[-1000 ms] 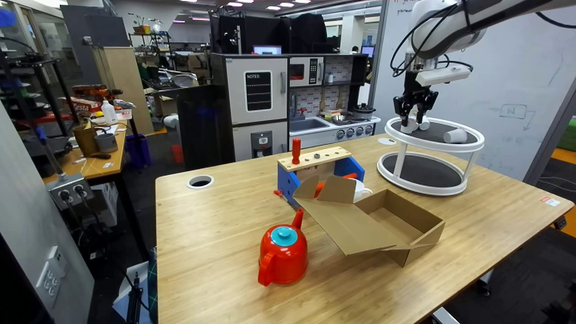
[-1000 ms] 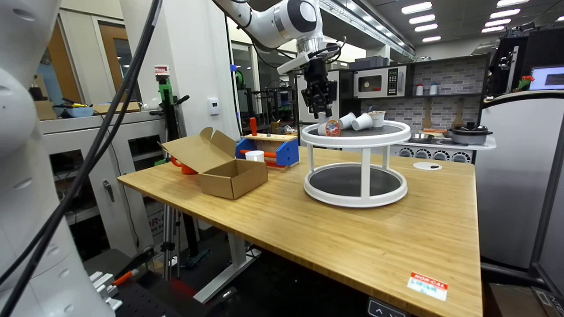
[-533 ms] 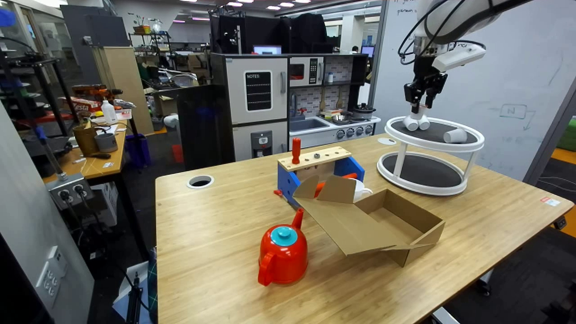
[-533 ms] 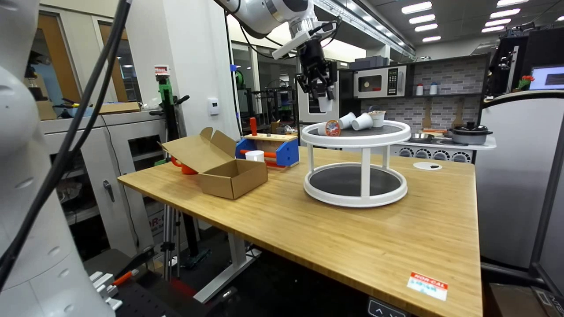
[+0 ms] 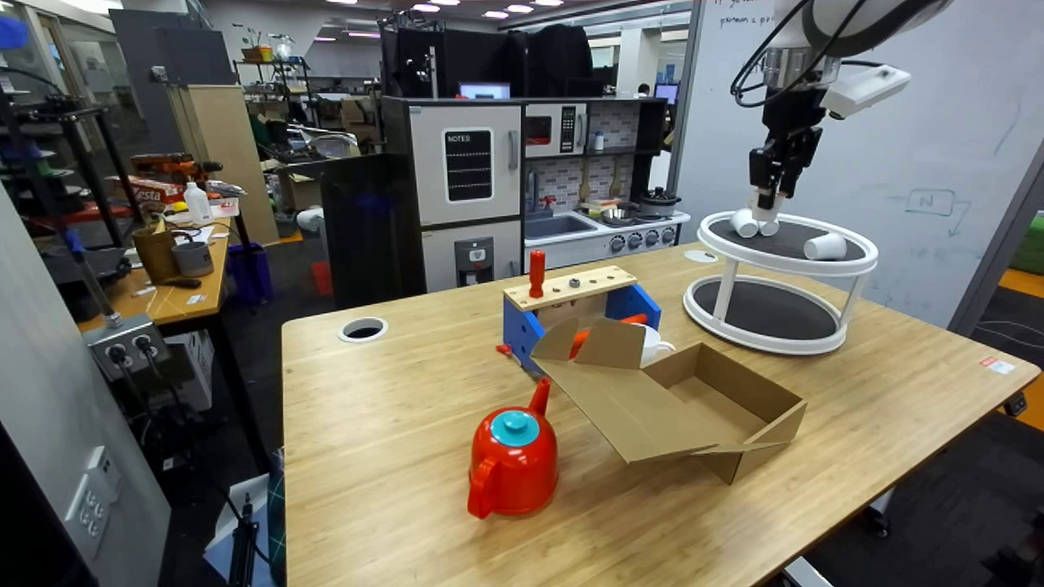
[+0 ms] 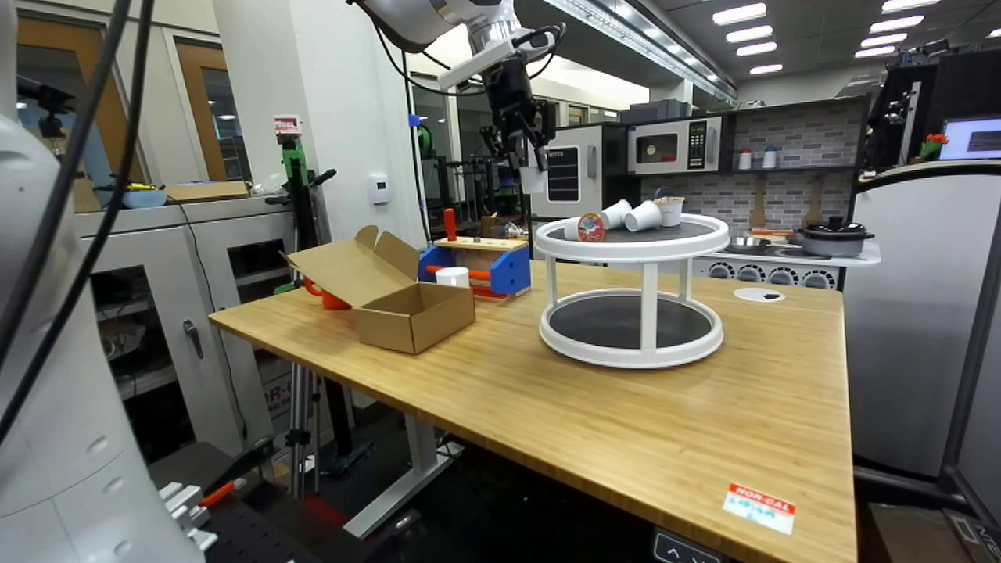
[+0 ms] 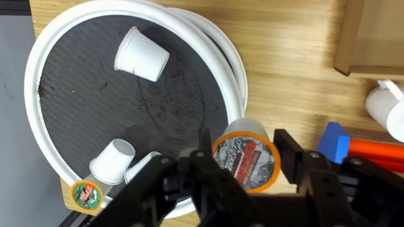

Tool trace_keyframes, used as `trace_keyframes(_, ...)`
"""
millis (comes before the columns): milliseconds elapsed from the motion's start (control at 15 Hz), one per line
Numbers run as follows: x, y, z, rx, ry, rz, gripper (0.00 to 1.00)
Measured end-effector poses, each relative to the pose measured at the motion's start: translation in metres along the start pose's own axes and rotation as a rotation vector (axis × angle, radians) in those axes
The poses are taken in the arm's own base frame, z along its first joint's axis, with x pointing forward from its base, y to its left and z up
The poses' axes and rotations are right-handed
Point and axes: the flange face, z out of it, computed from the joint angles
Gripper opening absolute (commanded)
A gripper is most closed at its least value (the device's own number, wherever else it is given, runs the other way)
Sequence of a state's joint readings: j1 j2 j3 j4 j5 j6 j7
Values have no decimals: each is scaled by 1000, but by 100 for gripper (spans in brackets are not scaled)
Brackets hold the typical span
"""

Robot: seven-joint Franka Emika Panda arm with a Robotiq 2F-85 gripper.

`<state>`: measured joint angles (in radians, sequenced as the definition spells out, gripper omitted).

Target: Take two cans from the stand, put them in the box then put one back on the stand

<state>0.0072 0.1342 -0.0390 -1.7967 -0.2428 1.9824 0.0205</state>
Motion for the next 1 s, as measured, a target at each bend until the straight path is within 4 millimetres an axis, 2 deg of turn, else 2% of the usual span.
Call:
trace_keyframes(467,-32,-55,-5,60,-15,-181,27)
trace_keyframes(733,-42,-83,-5,74,-21,-283,27)
trace_keyframes(1000,-50,-107,4,90,-36,-376,27)
